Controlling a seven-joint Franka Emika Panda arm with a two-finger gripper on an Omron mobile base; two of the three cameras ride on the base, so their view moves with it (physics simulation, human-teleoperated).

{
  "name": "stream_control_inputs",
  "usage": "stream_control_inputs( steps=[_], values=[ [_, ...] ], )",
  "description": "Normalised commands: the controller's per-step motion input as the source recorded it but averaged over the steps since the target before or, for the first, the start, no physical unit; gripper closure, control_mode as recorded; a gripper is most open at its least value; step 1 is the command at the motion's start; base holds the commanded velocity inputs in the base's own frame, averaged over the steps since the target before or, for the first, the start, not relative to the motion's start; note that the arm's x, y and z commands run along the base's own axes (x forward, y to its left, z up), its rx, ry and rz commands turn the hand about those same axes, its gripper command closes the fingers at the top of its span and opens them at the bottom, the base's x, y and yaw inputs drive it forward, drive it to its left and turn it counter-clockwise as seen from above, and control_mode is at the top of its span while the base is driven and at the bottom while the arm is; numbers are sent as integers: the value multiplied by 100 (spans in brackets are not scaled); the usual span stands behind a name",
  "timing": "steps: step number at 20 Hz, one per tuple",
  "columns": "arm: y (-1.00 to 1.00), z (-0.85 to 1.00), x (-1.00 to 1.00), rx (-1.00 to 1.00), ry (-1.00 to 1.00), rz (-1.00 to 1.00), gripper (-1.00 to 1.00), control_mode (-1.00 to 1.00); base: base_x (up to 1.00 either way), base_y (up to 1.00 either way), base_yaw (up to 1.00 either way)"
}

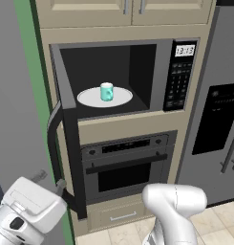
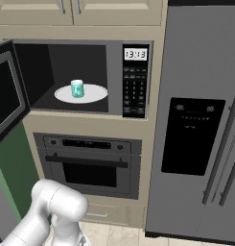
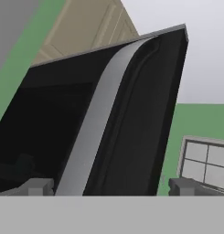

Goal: Pick the mug from the counter and place it inside the microwave. Then close the microwave.

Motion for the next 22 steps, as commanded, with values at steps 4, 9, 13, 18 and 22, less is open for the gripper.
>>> stream_control_inputs(
  steps=[4,9,13,18,22],
  values=[
    [0,0,18,0,0,-11,-100,-100,0,0,0],
    [0,0,12,0,0,-7,-100,-100,0,0,0],
    [0,0,7,0,0,-3,-100,-100,0,0,0],
    [-1,0,1,0,0,0,-100,-100,0,0,0],
    [-15,4,0,2,0,0,-100,-100,0,0,0]
  ],
)
